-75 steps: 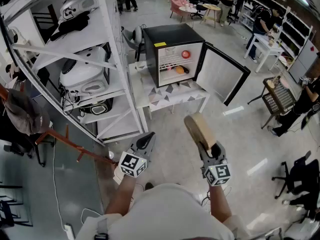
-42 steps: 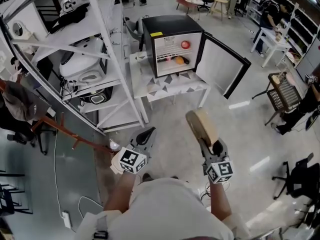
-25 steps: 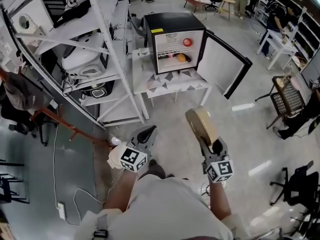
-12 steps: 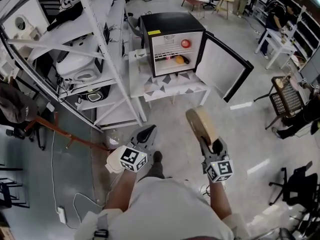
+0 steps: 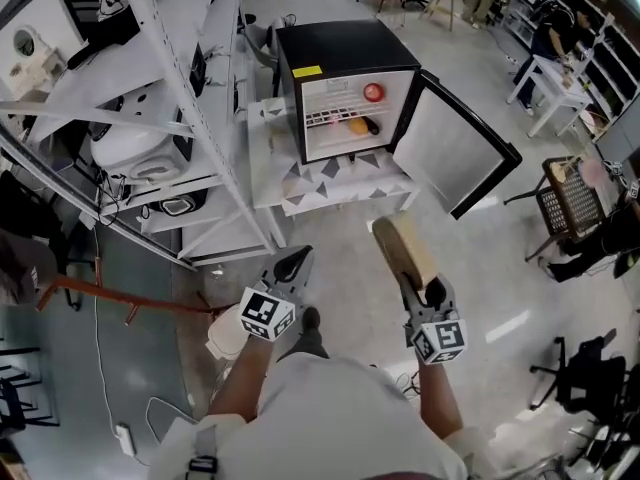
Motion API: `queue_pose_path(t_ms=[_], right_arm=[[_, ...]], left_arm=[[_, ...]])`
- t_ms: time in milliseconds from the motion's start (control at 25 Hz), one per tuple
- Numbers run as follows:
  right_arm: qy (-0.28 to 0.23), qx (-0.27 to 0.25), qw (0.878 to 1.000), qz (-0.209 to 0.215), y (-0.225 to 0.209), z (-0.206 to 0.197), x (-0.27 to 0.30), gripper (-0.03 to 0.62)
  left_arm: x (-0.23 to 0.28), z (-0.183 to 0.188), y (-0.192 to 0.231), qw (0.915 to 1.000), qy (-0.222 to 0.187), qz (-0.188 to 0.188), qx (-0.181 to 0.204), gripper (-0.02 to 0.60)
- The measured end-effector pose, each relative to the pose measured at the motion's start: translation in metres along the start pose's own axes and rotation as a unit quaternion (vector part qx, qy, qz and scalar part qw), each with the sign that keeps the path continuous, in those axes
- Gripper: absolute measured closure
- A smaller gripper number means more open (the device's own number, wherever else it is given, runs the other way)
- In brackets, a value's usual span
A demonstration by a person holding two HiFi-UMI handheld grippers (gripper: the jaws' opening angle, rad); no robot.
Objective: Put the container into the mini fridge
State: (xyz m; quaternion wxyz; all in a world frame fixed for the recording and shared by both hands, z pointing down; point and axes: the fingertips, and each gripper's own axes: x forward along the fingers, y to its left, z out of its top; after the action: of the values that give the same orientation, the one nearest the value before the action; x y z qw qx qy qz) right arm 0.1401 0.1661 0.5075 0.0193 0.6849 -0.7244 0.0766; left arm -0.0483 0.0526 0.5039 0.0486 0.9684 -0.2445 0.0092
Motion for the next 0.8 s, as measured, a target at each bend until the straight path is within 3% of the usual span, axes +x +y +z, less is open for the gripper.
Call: queue_pose_path(t_ms=[400, 800], right_arm=[[0.027, -0.002, 0.999, -0.019, -0.004, 0.004, 0.095, 0.37], [0.03, -0.008, 0.999, -0.031, 0.003, 0.011, 0.154, 0.368]], left_arm=[[0.062, 0.001, 0.082, 0.9995, 0.013, -0.03, 0.0, 0.577], [0.088, 0.004, 0.142, 0.9988, 0.014, -0.046, 0.0, 0.577]])
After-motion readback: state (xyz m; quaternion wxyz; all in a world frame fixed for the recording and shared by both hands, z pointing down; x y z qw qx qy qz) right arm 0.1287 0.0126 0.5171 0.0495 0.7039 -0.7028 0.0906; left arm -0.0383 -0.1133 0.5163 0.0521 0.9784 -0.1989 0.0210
